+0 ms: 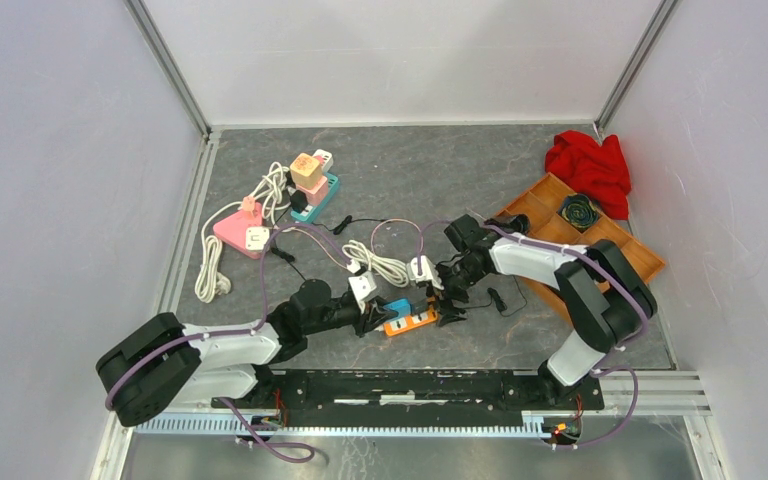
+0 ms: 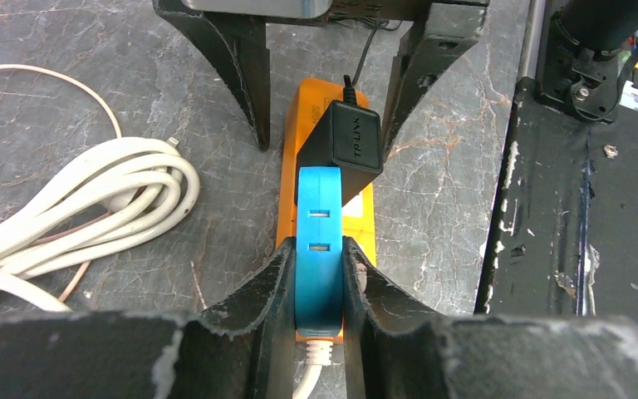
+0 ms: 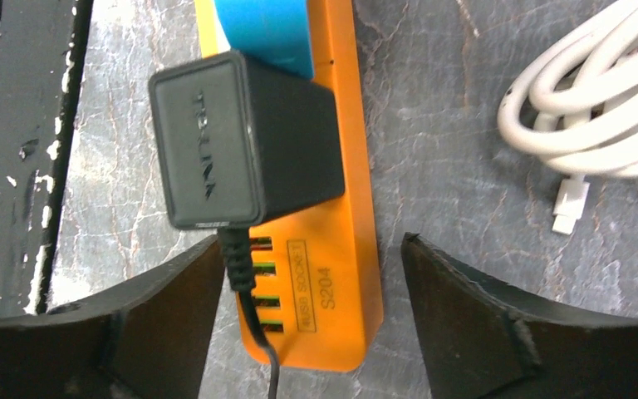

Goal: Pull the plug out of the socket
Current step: Remove the plug from the socket.

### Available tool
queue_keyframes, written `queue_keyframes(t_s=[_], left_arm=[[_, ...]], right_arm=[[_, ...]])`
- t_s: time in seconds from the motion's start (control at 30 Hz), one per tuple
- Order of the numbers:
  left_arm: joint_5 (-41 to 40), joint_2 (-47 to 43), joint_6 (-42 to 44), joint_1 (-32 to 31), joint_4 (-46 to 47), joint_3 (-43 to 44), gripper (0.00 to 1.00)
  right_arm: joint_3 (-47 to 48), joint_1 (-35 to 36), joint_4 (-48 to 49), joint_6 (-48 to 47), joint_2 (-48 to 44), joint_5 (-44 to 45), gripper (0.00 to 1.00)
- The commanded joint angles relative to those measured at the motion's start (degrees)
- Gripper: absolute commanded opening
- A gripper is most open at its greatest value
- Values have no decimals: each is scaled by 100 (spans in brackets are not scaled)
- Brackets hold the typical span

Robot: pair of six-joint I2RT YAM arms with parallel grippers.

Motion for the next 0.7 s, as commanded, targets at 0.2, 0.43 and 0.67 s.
queue_keyframes(t_s=[0.2,0.43,0.67], left_arm=[[171,132,-27,-123,292,94,2],[50,137,-18,-181,298,75,7],[46,149,-18,-190,292,47,14]], right_arm=[[-129,-56,-340,-269,-632,-82,93],[-92,-82,-358,-257,-1107,-135,98],[-61,-153,-414,-313,-1447,-91,98]])
